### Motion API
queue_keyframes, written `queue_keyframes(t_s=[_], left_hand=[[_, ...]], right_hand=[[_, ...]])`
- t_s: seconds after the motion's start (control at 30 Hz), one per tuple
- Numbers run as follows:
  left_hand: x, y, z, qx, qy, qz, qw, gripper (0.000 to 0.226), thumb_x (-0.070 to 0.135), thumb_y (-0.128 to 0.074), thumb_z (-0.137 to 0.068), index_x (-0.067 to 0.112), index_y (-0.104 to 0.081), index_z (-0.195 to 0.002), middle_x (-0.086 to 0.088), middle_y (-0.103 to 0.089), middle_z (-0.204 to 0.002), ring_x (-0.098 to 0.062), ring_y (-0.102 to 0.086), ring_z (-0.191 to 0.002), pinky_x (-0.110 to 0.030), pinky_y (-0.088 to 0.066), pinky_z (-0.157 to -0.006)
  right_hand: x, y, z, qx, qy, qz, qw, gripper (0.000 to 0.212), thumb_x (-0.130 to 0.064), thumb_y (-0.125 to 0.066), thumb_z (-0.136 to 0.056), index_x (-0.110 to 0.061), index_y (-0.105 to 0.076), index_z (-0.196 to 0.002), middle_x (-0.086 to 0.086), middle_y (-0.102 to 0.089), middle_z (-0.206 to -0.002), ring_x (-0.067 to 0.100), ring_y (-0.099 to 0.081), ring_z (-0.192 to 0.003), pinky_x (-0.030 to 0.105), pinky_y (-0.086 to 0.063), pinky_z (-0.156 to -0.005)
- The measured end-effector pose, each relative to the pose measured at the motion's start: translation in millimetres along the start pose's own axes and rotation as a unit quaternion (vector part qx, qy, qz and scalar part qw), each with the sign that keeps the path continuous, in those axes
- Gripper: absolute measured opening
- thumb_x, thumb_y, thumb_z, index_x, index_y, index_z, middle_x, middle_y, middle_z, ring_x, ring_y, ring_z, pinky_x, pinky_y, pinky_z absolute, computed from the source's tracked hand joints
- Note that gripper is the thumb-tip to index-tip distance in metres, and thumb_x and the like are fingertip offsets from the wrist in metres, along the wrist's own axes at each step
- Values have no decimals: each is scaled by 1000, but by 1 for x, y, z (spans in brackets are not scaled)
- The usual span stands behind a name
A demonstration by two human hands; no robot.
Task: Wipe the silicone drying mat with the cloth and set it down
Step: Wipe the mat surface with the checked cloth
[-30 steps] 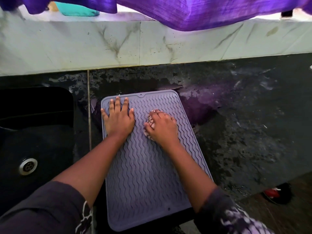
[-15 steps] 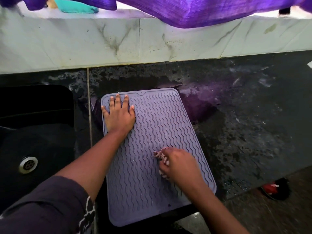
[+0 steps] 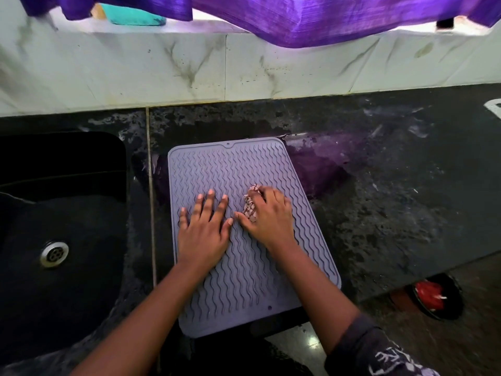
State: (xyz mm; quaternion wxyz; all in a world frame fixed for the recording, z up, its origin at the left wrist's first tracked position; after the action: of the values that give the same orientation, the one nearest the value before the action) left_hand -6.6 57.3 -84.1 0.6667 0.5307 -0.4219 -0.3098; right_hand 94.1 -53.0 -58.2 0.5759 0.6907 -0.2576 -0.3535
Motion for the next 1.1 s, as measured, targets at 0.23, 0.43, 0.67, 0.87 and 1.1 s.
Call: queue_keyframes(t_s=[0.23, 0.43, 0.67, 0.87, 1.1], left_hand=[[2, 1, -3, 12, 8, 7, 1000, 58, 51, -9, -96, 34, -1, -151, 4, 3, -161, -19, 6, -148, -49, 7, -115], [2, 3, -2, 14, 5, 17, 1000, 57, 48, -18, -98, 32, -2, -151, 2, 3, -161, -20, 7, -148, -50, 8, -115], [2, 4, 0, 15, 1, 12, 1000, 57, 48, -17, -99, 31, -3, -151, 2, 3, -161, -20, 6, -148, -49, 8, -115], [3, 4, 1, 20, 4, 10, 1000, 57, 48, -17, -98, 32, -5, -152, 2, 1, -161, -20, 5, -148, -50, 5, -116], [3, 4, 0, 28, 5, 12, 1000, 57, 49, -19, -98, 32, -6, -151, 2, -1, -161, -20, 3, -148, -48, 6, -116]], right_hand=[[-1, 18, 44, 16, 33, -15, 999, 30, -34, -61, -83, -16, -62, -108, 4, -61, -105, 23, -50, -89, 38, -48, -73], [13, 62, 81, -217, -47, -114, 968, 36, -34, -64, -80, -25, -61, -116, -5, -60, -104, 11, -56, -88, 30, -50, -81], [-5, 52, 61, -216, 13, -6, 976, 50, -49, -49, -89, -34, -39, -136, -8, -45, -138, 19, -38, -129, 44, -25, -108], [-4, 21, 78, 27, -10, 47, 998, 65, -60, -28, -91, -19, -35, -142, 7, -37, -148, 25, -29, -135, 49, -21, -107], [-2, 2, 79, -24, -38, -22, 999, 68, -61, -38, -88, -23, -28, -143, 11, -26, -153, 32, -20, -141, 53, -17, -110]])
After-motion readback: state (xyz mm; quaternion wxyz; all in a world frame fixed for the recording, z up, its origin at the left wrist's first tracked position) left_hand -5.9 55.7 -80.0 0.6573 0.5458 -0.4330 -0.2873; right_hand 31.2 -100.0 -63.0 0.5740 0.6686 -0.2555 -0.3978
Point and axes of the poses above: each hand's wrist, its own z-axis away from the middle knuckle, its own y-axis out of the back of the hand, x = y × z, the point moved 5 cm from there along -z, towards the middle knuckle
